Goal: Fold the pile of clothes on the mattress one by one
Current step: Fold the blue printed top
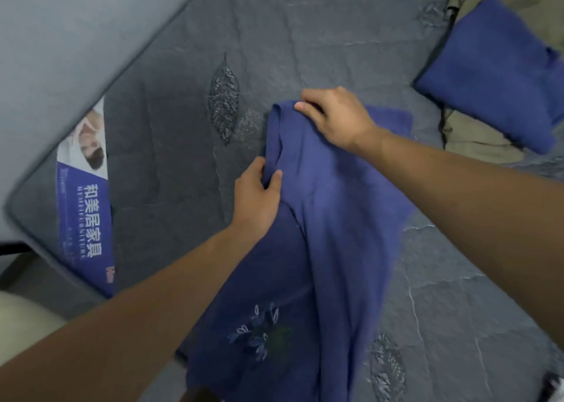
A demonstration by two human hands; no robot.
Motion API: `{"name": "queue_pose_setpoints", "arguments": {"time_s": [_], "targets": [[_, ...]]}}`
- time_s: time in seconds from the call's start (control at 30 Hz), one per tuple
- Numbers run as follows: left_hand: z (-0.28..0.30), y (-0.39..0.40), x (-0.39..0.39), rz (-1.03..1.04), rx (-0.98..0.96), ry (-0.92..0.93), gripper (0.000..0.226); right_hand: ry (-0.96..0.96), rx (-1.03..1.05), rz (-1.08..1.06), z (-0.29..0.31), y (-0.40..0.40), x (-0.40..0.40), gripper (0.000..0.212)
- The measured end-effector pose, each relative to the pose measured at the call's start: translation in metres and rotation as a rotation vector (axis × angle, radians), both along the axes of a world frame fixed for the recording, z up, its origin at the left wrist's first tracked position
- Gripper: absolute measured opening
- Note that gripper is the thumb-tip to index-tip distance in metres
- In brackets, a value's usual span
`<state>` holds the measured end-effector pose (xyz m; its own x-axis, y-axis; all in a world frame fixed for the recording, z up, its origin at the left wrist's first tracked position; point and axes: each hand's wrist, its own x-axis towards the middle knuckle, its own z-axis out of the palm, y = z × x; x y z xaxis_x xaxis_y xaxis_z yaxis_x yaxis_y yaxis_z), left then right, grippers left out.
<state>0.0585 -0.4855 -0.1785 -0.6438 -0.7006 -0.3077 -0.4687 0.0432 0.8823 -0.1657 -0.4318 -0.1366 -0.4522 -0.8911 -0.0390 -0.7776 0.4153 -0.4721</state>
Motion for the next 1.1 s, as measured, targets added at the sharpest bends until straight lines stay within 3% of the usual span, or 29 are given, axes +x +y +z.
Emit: {"name": "queue_pose_setpoints", "arguments": {"time_s": [0.2, 0.27, 0.33, 0.43, 0.53, 0.63, 0.73, 0.8, 0.87, 1.0, 1.1], "targets": [[-0.004, -0.044, -0.009, -0.063, -0.042, -0.092, 0.015, -0.201, 0.124, -0.148, -0.020, -0.019, -0.003, 0.029], [0.010, -0.047, -0.023, -0.121, -0.222, -0.114, 0.029, -0.217, 0.142, -0.203, -0.018, -0.006, -0.012, 0.028], [0.019, -0.053, -0.044, -0.223, -0.523, -0.119, 0.052, -0.231, 0.184, -0.242, -0.013, 0.010, -0.024, 0.024], [0.024, -0.058, -0.088, -0.507, -0.774, -0.107, 0.061, -0.215, 0.278, -0.258, -0.004, 0.033, -0.043, 0.021], [0.023, -0.063, -0.130, -0.753, -0.751, -0.133, 0.057, -0.186, 0.428, -0.255, 0.004, 0.054, -0.060, 0.023], [0.021, -0.078, -0.158, -0.924, -0.664, -0.272, 0.045, -0.168, 0.589, -0.272, 0.006, 0.077, -0.076, 0.012], [0.018, -0.092, -0.168, -1.082, -0.557, -0.319, 0.024, -0.148, 0.572, -0.293, 0.009, 0.088, -0.086, 0.012], [0.018, -0.100, -0.172, -1.054, -0.508, -0.267, 0.018, -0.080, 0.480, -0.311, 0.011, 0.086, -0.092, 0.005], [0.018, -0.105, -0.175, -0.913, -0.536, -0.230, 0.019, -0.009, 0.404, -0.336, 0.011, 0.079, -0.097, 0.014], [0.026, -0.092, -0.164, -0.698, -0.902, -0.242, 0.020, 0.223, 0.398, -0.397, 0.004, 0.073, -0.078, 0.030], [0.032, -0.063, -0.132, -0.759, -1.047, -0.037, 0.042, 0.332, 0.227, -0.567, -0.001, 0.080, -0.014, 0.038]]}}
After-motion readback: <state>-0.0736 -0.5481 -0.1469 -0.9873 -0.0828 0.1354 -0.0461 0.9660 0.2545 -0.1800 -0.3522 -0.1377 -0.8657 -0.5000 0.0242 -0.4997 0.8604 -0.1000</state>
